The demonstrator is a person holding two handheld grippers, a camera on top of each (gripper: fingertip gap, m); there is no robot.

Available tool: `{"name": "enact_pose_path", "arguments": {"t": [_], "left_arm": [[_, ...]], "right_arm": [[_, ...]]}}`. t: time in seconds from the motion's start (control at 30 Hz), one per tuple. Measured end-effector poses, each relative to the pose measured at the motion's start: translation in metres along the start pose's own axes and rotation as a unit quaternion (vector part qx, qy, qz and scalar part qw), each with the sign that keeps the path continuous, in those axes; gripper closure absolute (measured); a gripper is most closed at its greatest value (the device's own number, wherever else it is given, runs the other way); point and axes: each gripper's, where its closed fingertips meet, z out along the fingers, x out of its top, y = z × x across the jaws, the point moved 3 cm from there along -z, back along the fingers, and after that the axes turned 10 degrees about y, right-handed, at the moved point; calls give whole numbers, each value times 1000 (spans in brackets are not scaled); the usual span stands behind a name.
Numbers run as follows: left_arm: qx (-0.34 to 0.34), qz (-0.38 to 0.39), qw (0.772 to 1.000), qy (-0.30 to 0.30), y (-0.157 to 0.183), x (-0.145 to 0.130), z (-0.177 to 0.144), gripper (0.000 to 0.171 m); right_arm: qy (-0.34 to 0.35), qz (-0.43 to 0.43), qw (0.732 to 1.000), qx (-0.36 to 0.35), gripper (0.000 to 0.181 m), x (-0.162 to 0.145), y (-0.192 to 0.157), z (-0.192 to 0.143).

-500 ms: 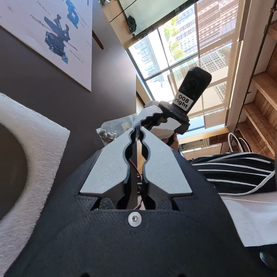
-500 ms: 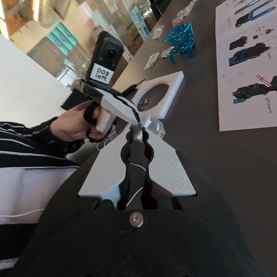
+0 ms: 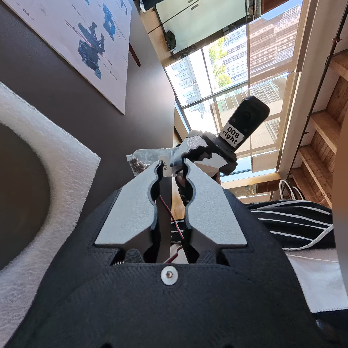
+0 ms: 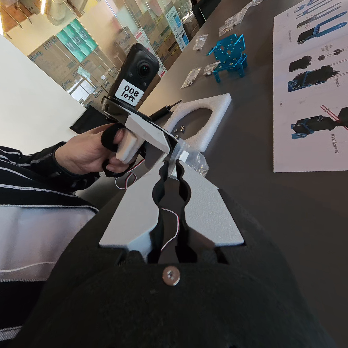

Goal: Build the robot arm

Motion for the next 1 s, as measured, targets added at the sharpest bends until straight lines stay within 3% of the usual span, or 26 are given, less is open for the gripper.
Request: {"name": "enact_pose_path", "arguments": {"t": [0.17,0.5,0.67,1.0], "left_arm": [[9,20,1000,-1,-3,2,1,166],[25,38,999,-12,-3,1,4,151],[29,50,998,-12,-1,2,4,157],[-23,43,999,-17,10,-4,6,171]], "right_arm": [[0,-12,1000,-6,173,0,1,2],[-13,-58,998,-23,171,-1,0,6],[-17,-75,997,-23,170,0,-2,6],[55,88,993,50,167,15,4,-11]]}}
